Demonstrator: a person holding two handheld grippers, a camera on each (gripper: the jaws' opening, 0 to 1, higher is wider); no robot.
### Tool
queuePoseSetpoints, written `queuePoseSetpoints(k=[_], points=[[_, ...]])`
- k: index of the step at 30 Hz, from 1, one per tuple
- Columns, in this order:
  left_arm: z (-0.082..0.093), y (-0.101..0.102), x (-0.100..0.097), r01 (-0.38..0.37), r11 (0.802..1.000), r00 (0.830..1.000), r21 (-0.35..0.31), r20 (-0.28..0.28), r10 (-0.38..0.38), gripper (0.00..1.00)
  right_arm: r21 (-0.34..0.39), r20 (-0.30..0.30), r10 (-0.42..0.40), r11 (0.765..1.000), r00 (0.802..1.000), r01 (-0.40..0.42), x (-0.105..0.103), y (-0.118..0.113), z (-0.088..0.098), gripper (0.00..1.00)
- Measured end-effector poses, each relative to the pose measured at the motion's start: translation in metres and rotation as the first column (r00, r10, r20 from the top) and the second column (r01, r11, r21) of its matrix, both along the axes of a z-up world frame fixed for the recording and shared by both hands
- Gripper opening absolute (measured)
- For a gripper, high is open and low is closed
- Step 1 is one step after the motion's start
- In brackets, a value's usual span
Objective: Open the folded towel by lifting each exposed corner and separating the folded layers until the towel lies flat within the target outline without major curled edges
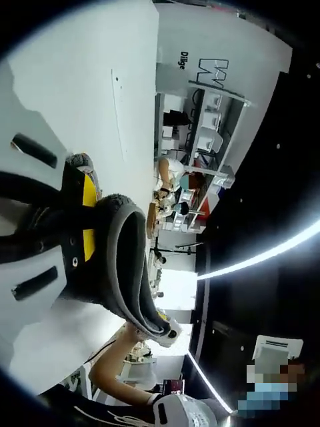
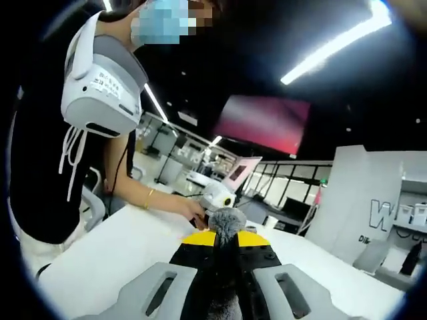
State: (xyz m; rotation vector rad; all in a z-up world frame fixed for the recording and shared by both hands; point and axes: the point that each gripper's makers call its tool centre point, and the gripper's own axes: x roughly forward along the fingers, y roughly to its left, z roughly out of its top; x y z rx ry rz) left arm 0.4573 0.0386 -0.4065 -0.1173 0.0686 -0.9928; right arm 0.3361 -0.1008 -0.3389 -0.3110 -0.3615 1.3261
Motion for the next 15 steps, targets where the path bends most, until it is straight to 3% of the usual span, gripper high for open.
queuePoseSetpoints(k=[10,15], points=[[0.026,-0.003,-0.039,0.049,0.997,0.996,0.063,0.078,-0.053,0.06,0.016,-0.018,-0.062,0.998,0.998,0.062,-0.008,-0.015,0.0,0.02],[0.03,-0.004,-0.056,0.05,0.994,0.993,0.096,0.099,-0.059,0.06,0.015,-0.017,-0.079,0.997,0.997,0.08,-0.016,-0.02,0.002,0.02]])
